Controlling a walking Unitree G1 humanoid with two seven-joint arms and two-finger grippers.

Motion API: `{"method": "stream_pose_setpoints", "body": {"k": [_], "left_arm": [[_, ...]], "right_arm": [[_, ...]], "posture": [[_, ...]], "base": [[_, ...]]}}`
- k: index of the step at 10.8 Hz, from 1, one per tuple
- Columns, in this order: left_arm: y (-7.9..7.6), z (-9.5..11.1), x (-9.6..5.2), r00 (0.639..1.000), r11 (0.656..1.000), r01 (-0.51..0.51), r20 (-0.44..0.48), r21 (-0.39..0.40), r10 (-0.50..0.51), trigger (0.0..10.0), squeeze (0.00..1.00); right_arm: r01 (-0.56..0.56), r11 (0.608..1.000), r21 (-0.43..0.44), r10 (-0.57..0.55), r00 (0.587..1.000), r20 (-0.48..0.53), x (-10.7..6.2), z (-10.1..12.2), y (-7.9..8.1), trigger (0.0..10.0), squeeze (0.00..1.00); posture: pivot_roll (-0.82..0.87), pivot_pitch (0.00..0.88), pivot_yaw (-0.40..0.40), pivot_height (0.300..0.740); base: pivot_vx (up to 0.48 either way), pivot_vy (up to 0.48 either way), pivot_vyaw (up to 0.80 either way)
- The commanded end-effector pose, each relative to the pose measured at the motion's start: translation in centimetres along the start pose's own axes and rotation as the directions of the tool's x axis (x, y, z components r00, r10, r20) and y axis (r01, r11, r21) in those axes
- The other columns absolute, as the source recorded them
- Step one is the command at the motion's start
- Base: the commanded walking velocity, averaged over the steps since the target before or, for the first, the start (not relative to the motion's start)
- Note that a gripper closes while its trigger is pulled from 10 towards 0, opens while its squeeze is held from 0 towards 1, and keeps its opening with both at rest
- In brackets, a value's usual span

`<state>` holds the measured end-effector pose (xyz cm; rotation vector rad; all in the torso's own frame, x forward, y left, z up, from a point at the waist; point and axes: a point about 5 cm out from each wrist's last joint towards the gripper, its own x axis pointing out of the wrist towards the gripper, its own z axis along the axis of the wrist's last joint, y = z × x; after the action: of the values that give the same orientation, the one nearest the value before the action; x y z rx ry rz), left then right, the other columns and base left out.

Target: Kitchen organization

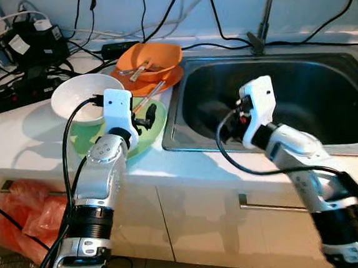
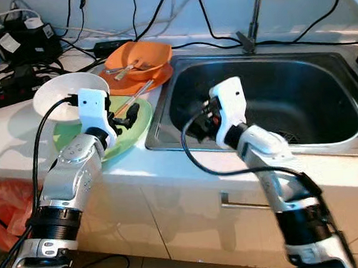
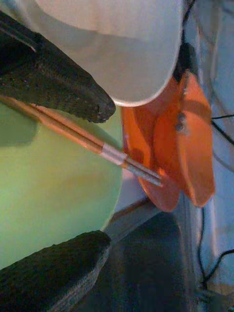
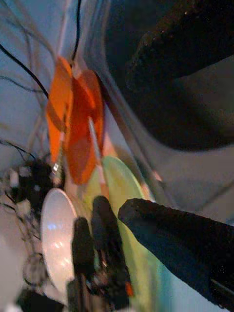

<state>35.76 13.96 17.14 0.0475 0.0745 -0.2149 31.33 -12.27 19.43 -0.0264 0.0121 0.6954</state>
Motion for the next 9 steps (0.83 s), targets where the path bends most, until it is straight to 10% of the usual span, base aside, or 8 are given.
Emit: {"method": "stream_pose_setpoints", "body": {"k": [1,9], "left_arm": [[-0.08,0.14,0.23,1.0,1.0,0.01,-0.024,-0.008,-0.011,10.0,0.0],[-0.14,0.65,1.23,0.99,0.989,0.009,-0.139,-0.148,-0.03,10.0,0.0]], "right_arm": [[-0.051,0.999,-0.005,0.05,0.999,-0.018,-0.18,0.0,0.6,10.0,0.0],[-0.1,0.995,-0.009,0.1,0.994,-0.038,-0.6,0.08,1.41,10.0,0.0]], "posture": [[0.03,0.034,0.05,0.74],[0.03,0.03,0.059,0.74]], "base": [[0.0,0.0,0.0],[0.0,0.0,0.0]]}}
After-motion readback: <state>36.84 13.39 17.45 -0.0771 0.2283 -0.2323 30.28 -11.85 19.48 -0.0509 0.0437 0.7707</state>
